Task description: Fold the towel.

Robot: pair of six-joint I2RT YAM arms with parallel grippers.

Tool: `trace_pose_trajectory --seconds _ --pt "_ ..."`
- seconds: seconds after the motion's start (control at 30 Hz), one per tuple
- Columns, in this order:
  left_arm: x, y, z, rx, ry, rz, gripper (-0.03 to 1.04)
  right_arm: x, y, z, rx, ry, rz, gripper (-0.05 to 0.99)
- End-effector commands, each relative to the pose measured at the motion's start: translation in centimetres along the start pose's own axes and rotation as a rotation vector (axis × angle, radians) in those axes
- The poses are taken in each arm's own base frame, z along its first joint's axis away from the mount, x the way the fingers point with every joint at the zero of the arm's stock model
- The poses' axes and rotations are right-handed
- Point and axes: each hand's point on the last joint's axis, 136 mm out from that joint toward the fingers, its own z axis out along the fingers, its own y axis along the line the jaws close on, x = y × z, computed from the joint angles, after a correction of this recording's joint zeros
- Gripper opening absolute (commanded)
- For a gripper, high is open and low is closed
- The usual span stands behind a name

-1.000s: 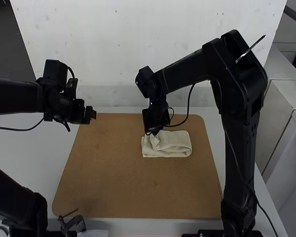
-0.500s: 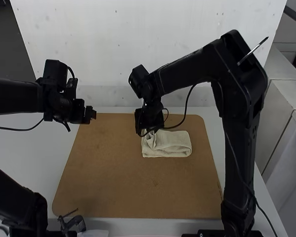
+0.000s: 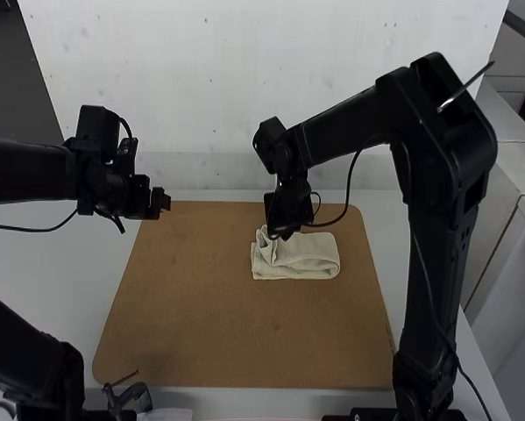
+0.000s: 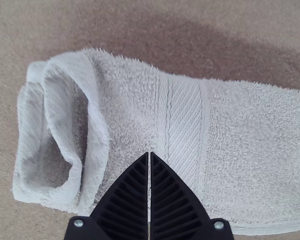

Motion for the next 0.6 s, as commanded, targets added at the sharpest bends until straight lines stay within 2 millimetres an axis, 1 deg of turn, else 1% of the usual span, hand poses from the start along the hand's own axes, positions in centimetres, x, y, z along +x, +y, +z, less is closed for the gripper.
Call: trace_pose_trajectory --seconds 0.0,0.07,0.23,0.47,0.57 --pt "-1.1 0.1 -0.4 0.005 -0.031 0.008 1.01 0.6 0.8 1.0 0.008 0.006 -0.029 0.02" --pt "-1.1 0.1 -0.4 0.005 -0.032 0.009 1.01 0.8 1.5 1.3 0.0 0.003 -0.035 0.02" --pt "-1.2 0.2 -0.4 0.004 -0.034 0.008 1.01 0.3 3.6 1.2 -0.025 -0.02 -0.051 0.02" --pt "-1.4 0.4 -0.6 -0.001 -0.045 0.003 1.01 0.8 6.8 1.5 -0.055 -0.023 -0.085 0.02" --pt "-1.4 0.4 -0.6 -0.001 -0.045 0.003 1.01 0.9 7.8 1.6 -0.064 -0.028 -0.104 0.02"
